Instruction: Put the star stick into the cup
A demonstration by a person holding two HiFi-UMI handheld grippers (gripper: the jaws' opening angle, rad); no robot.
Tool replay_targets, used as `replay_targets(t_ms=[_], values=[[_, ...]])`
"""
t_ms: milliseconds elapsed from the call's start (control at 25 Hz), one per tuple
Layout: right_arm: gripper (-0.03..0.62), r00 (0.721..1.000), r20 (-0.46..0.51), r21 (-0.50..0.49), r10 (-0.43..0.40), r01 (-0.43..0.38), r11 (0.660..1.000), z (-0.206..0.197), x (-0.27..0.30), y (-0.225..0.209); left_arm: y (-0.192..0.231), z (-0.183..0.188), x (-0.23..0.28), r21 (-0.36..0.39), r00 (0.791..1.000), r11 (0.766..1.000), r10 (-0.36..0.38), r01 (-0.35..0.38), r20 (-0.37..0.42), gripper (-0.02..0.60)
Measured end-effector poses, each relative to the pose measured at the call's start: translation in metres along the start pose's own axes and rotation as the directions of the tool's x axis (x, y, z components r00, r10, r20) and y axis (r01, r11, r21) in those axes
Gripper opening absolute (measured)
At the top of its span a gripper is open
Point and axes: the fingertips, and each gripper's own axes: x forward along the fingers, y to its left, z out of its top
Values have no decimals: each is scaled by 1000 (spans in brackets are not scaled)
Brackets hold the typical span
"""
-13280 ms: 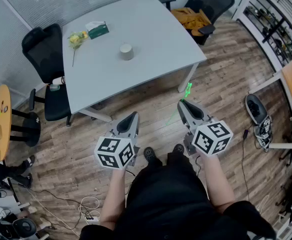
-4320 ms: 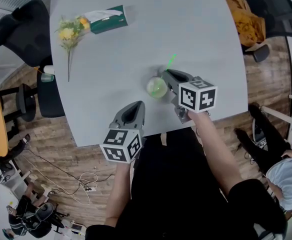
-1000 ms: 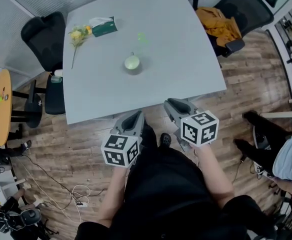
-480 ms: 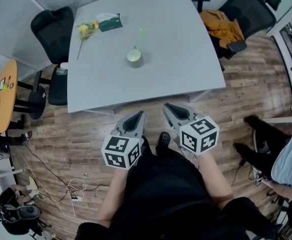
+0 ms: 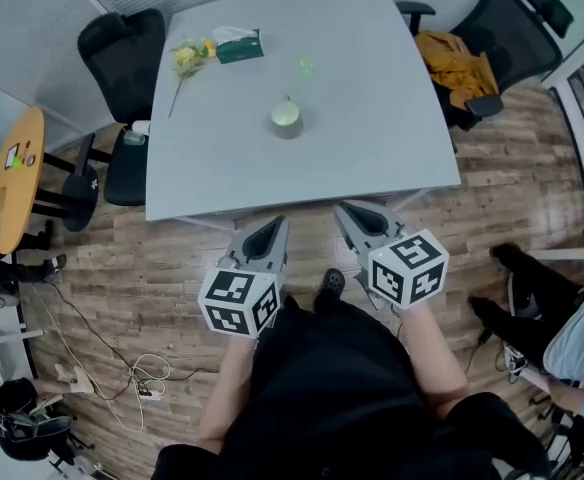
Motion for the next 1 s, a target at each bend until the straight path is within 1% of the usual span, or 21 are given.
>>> replay_targets(t_ms=[160,400,680,1000], values=[[9,1000,0,-18,-4,4,1000,3,2,5,10,3,-6,-14,1000,1000,9,-9,14,-3],[9,1000,11,-4,-16,16,1000,1,1,9,18,-1,-15,-13,1000,1000,11,-11,7,-3],[9,1000,17,-11,3,-3,1000,-1,5,20,23,-5,-21,-11,1000,1000,19,-19,1,-3],[8,1000,17,-30,16,-15,999,6,9,18,25,0,-18,-12,1000,999,30,-30,8,-3]])
